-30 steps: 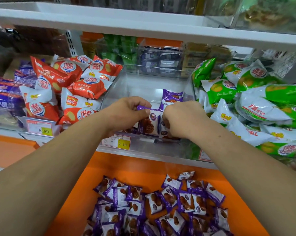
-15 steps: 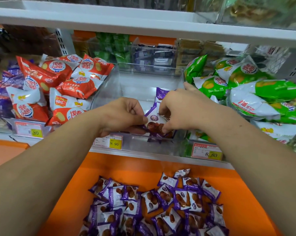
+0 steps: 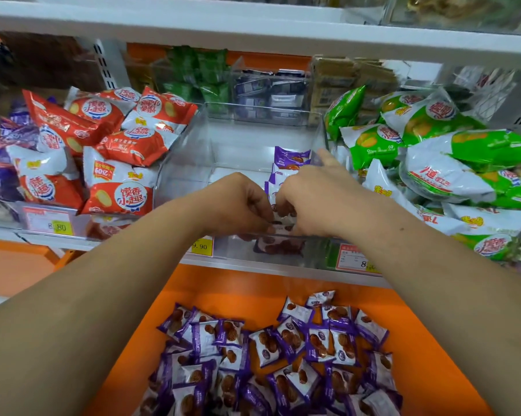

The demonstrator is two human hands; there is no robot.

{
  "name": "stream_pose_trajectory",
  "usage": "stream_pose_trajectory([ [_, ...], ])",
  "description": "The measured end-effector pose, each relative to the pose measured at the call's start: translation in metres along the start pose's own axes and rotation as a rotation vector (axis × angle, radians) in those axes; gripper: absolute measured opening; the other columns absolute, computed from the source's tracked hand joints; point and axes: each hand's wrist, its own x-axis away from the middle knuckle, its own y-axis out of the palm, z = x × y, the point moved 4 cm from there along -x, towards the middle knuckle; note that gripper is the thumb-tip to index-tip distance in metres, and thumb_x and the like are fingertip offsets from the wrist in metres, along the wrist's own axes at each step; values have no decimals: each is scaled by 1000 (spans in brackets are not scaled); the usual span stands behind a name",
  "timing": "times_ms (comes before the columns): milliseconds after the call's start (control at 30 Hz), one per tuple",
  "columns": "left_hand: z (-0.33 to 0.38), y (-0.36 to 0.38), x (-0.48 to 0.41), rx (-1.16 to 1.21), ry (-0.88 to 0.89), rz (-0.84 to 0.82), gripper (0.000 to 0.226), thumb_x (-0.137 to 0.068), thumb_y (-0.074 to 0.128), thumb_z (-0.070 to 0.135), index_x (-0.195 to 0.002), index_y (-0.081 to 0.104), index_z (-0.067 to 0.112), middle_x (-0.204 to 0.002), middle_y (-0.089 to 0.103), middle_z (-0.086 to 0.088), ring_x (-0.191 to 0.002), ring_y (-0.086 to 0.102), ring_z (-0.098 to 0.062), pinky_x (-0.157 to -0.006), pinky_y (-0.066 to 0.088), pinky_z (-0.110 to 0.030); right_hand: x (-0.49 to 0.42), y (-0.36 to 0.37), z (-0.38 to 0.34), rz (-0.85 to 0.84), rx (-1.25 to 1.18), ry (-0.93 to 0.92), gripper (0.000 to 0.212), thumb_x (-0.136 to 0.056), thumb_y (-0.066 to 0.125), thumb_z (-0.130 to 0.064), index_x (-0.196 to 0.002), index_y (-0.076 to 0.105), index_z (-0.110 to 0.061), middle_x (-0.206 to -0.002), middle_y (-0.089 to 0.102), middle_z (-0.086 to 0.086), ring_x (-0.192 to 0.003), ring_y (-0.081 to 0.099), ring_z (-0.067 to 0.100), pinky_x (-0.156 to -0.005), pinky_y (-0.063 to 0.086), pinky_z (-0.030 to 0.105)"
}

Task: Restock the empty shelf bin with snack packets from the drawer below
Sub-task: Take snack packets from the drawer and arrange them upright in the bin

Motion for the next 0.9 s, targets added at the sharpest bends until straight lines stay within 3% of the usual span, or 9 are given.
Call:
stream_pose_trajectory([
  [133, 3, 5, -7, 0, -44, 11, 6, -79, 85, 7, -84, 82, 11, -70, 74, 3, -48, 63, 0, -46, 45, -7, 3, -10, 21, 18, -67, 50, 34, -78, 82, -48, -108, 71, -40, -94, 61, -14, -122, 55, 19, -123, 5, 58],
  [267, 4, 10, -15, -43, -77, 13, 14, -77, 87, 15, -70, 78, 23, -61, 71, 11, -48, 60, 1, -48, 45, -10, 8, -5, 24, 9, -98, 76, 37, -74, 82, -58, -104, 74, -38, -93, 61, -15, -121, 53, 18, -123, 4, 59],
  [400, 5, 10, -14, -40, -109, -6, 7, -79, 87, 17, -81, 81, 13, -76, 77, -1, -62, 69, -12, -56, 55, -20, 6, -1, 17, 5, -58, 135, 27, -73, 81, -51, -92, 75, -33, -89, 68, -7, -109, 59, 21, -123, 8, 61],
  [533, -2, -17, -8, 32, -195, 66, 10, -90, 75, 14, -88, 76, 4, -82, 76, -15, -66, 76, -24, -48, 54, -25, 2, -1, 9, -3, -27, 146, 27, -74, 78, -48, -91, 71, -28, -87, 65, -3, -106, 60, 24, -122, 10, 63],
  [600, -13, -41, -6, -102, -167, 182, 5, -91, 72, 8, -88, 75, 5, -84, 75, -12, -76, 75, -26, -65, 62, -35, 0, -2, 8, -9, -20, 154, 29, -73, 78, -52, -89, 70, -29, -86, 65, -3, -105, 60, 23, -121, 9, 63],
  [667, -22, -55, -3, -338, -169, 210, 7, -87, 74, 10, -93, 76, 12, -94, 74, -4, -91, 71, -24, -85, 59, -35, -2, -4, 8, -13, -26, 166, 32, -70, 78, -55, -87, 70, -29, -85, 65, -4, -104, 60, 23, -121, 8, 63],
  [800, -32, -43, -3, -509, -275, 36, 39, -83, 80, 26, -120, 70, 18, -121, 67, -3, -106, 63, -25, -87, 49, -30, -3, -5, 3, -21, -76, 147, 39, -70, 79, -61, -92, 71, -31, -91, 68, -6, -107, 60, 23, -122, 10, 62],
  [900, -37, -33, -5, -566, -329, -32, 43, -85, 77, 36, -122, 70, 14, -125, 66, -8, -108, 63, -30, -92, 52, -34, 0, -11, 5, 26, -193, 122, 41, -71, 78, -64, -95, 72, -32, -94, 67, -10, -108, 62, 21, -123, 14, 55],
])
